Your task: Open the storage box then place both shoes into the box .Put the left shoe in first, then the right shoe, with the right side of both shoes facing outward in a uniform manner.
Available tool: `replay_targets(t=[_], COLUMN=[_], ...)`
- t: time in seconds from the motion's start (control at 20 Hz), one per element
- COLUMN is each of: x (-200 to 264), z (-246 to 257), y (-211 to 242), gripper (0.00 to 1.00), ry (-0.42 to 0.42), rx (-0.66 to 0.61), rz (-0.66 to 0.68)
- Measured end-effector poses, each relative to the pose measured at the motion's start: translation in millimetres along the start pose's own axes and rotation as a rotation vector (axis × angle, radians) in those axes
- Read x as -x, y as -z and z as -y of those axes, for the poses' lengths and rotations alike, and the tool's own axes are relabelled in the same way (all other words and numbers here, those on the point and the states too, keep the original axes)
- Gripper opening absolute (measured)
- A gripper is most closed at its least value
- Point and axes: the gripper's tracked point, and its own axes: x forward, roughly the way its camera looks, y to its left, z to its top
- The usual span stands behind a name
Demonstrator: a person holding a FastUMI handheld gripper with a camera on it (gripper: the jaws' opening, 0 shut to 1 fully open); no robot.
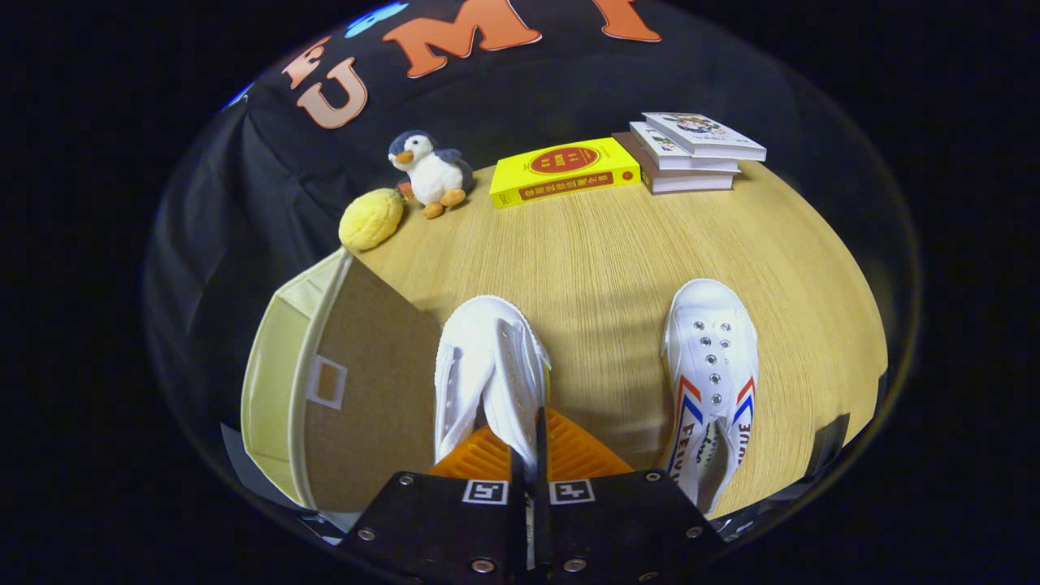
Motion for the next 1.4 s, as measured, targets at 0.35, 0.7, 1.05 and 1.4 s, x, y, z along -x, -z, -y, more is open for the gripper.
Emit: replay_targets(t=[0.35, 0.7, 1.05, 1.4], x=[52, 79, 30, -34], z=[-62, -143, -221, -232], y=[-57, -74, -27, 23], gripper=[0.04, 0.04, 0.04, 0.04], ry=[-0.08, -0.175, -0.184, -0.062], rx=[-0.072, -0.034, -0.003, -0.02], rz=[0.051, 0.046, -0.078, -0.211])
